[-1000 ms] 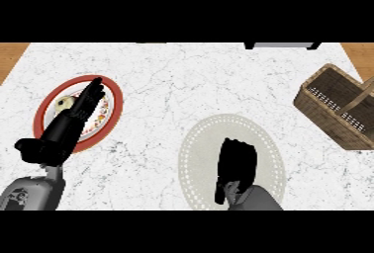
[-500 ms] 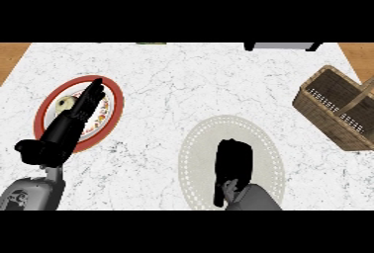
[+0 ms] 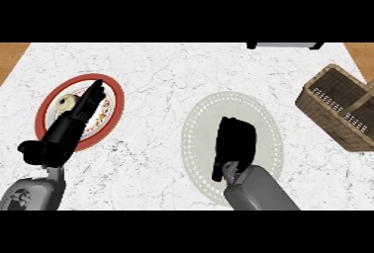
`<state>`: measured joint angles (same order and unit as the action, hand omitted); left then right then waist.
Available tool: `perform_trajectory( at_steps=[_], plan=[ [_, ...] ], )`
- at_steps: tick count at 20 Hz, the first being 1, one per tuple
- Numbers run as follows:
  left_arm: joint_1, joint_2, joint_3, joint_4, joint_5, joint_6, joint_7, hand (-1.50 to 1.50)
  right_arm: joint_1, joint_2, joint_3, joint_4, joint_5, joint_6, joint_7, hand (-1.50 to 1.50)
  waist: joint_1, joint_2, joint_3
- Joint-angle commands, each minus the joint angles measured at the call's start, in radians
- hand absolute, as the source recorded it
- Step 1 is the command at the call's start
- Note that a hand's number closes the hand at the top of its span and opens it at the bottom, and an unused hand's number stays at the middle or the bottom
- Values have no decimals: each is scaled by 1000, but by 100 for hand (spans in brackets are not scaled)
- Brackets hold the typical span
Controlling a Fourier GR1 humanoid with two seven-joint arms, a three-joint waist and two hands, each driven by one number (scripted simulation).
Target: Pick the sweet potato from the placemat and place it in the basket
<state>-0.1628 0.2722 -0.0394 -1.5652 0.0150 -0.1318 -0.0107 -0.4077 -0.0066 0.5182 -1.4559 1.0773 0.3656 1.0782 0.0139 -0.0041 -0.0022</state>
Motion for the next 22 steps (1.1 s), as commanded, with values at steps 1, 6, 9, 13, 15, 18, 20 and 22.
perform_trajectory(
  at_steps=[1,6,9,13,15,18,20,22],
  plan=[
    [-30,-7,-6,1,3,-2,30,0,-138,6,-111,-42,-73,-137,178,150,10,6,3],
    [-27,-14,-14,9,-2,-8,19,0,-236,6,-184,-75,-138,-319,178,150,16,7,3],
    [-38,-8,-4,-3,-1,-2,41,0,-302,6,-154,-143,-106,-430,215,150,19,0,3],
    [-20,3,3,8,8,-24,16,0,-412,6,-159,-210,8,-528,230,150,15,-3,1],
    [-42,7,5,5,1,-18,43,0,-490,6,-145,-205,50,-530,289,150,19,-3,1],
    [-29,-6,1,8,7,-21,30,0,-572,6,-181,-218,71,-493,351,150,10,-3,0],
    [-13,-26,-14,31,-16,-7,-6,0,-602,6,-161,-237,111,-472,406,150,5,-5,0],
    [-30,-2,20,19,11,-18,27,0,-654,6,-254,-216,116,-413,407,150,3,-5,0]
  ],
)
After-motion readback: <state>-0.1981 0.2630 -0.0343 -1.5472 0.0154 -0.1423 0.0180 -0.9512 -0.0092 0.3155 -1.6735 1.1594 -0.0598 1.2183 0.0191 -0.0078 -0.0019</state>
